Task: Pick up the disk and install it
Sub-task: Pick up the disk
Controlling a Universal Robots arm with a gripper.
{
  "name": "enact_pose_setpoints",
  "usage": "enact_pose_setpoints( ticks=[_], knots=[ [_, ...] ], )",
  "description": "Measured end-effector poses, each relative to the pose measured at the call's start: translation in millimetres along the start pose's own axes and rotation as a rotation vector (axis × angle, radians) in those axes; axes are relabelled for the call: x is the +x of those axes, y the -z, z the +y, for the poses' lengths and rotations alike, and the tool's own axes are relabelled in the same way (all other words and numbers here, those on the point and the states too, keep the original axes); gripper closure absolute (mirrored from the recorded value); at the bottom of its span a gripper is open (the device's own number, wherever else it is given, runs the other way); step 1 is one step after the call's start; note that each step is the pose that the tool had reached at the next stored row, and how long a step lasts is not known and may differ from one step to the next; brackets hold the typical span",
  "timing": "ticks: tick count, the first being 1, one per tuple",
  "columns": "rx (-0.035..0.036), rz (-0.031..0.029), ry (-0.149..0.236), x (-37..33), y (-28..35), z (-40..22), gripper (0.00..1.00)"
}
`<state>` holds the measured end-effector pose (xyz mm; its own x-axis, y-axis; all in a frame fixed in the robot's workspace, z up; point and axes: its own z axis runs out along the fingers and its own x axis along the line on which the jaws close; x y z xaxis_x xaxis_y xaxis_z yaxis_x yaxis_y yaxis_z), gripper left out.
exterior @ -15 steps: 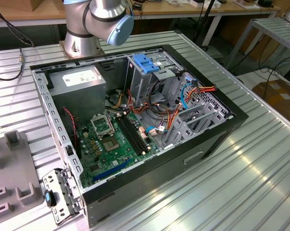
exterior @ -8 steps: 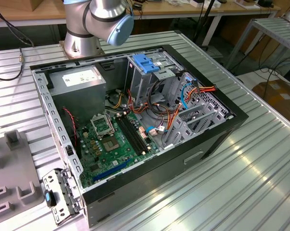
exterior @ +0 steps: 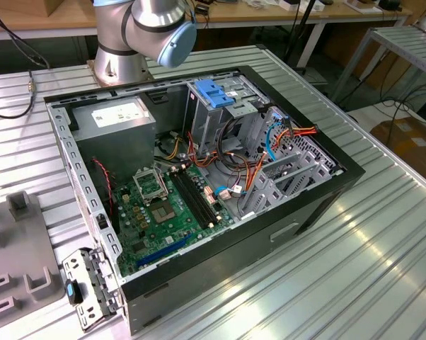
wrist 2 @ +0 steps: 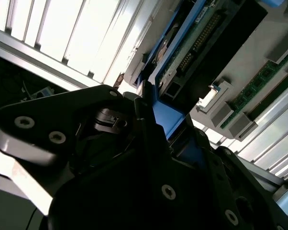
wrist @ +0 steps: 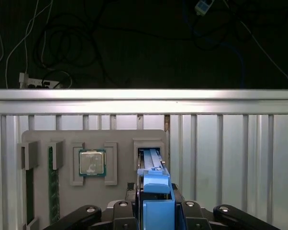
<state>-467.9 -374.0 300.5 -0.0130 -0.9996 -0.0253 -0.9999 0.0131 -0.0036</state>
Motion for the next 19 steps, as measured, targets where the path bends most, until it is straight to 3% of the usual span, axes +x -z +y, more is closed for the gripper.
enact_pose_setpoints(
  ticks=[12,18,19],
  knots=[
    [0.0004,-0.0002,-0.002,0.0,0.4,0.0,0.63],
    [0.0002,-0.0001,-0.002,-0.2,6.4,0.0,0.63],
    [0.0002,-0.0001,-0.002,-0.3,9.8,0.0,0.63]
  ],
)
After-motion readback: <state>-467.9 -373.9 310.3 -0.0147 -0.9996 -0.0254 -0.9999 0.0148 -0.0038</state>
